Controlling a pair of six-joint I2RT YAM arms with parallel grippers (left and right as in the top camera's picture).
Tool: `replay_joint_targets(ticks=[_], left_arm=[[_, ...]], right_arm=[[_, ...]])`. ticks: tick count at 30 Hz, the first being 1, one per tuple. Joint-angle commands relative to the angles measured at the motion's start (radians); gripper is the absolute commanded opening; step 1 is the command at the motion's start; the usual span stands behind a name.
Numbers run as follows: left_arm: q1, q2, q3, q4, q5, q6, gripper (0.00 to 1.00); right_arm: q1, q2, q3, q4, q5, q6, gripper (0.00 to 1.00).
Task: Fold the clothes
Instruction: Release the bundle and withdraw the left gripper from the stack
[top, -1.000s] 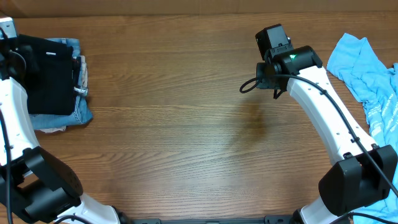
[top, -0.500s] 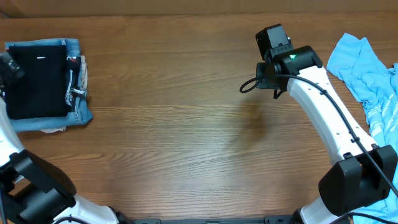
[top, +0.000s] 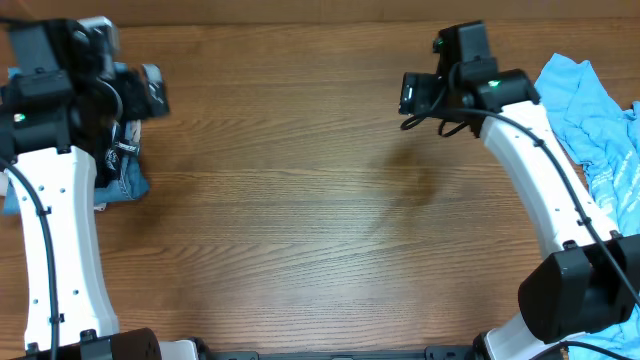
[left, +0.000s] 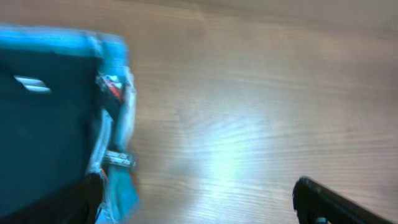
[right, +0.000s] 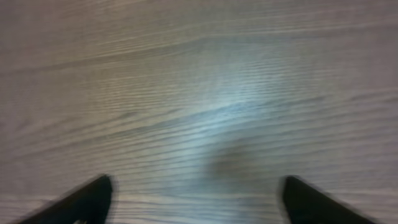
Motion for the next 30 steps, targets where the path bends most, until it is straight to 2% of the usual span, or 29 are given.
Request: replay_joint_targets(ticks=[1, 8, 12, 15, 18, 22, 26, 30], left_arm=[[-0.022, 0.002, 0.009, -0.12, 0.002, 0.017, 1.0], [-0.023, 0.0, 0.009, -0.431, 0.005, 0.01, 1.0], [-0.028, -0.052, 0.003, -0.492, 0.005, 0.008, 1.0], [-0.04, -0.174, -0.038, -0.443, 0.005, 0.009, 1.0], [-0.043, -0.344, -0.117, -0.349, 0.005, 0.01, 1.0], [-0.043, -0.637, -0.284, -0.193, 0.005, 0.019, 1.0], [-0.043, -0.894, -0.422, -0.083, 0.004, 0.005, 1.0], [-0.043, -1.04, -0.474, -0.058, 0.003, 0.005, 1.0]], right_arm=[[-0.039, -0.045, 0.069, -0.025, -0.054, -0.072, 1.0], [-0.079, -0.162, 0.102, -0.178, -0.049, -0.078, 1.0], [-0.081, -0.258, 0.097, -0.241, -0.039, -0.071, 1.0], [-0.081, -0.333, 0.069, -0.265, -0.024, -0.056, 1.0], [-0.08, -0.446, -0.023, -0.218, -0.005, -0.042, 1.0], [-0.068, -0.681, -0.249, -0.049, 0.016, -0.037, 1.0], [-0.068, -0.943, -0.5, 0.076, 0.126, 0.035, 1.0], [-0.068, -1.123, -0.65, 0.077, 0.154, 0.035, 1.0]])
